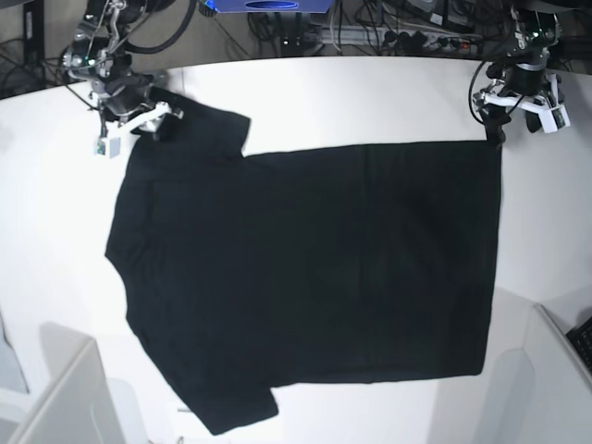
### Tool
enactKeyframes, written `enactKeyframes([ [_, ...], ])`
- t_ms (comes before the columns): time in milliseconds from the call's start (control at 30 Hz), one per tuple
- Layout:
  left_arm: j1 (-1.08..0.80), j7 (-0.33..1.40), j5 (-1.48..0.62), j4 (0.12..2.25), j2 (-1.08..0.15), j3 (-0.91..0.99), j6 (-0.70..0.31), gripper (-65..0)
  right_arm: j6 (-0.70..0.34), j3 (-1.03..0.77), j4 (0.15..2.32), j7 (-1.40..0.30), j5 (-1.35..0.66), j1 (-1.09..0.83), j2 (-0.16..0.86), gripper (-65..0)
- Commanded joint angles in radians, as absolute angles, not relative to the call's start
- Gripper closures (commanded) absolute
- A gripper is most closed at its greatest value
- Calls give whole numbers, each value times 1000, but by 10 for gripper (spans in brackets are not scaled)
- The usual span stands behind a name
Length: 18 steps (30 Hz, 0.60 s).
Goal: Fold the T-shirt properly
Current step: 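Move both grippers to the shirt's shoulder corners and grasp them, then lift the shoulder corners with both grippers and pull toward the robot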
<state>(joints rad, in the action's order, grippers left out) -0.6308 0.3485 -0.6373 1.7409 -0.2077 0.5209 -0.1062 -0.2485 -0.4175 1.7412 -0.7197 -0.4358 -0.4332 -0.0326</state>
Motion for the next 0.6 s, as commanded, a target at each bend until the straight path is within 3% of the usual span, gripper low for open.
enactKeyframes([
  [0, -631, 325, -647, 1745, -219, 527, -114, -504, -248, -414, 1735, -785, -420, -452, -33, -303],
  [100, -604, 325, -647, 1719, -205, 527, -116, -504, -248, -418, 1721, -785, -420, -453, -31, -230],
  [233, -572, 325, -648, 1682, -203, 527, -116, -504, -248, -421, 1672, -786, -421, -449, -31, 0],
  [567, -464, 326, -648, 1547, -203, 453, -116, -504, -248, -420, 1646, -785, -423, -447, -33, 0],
])
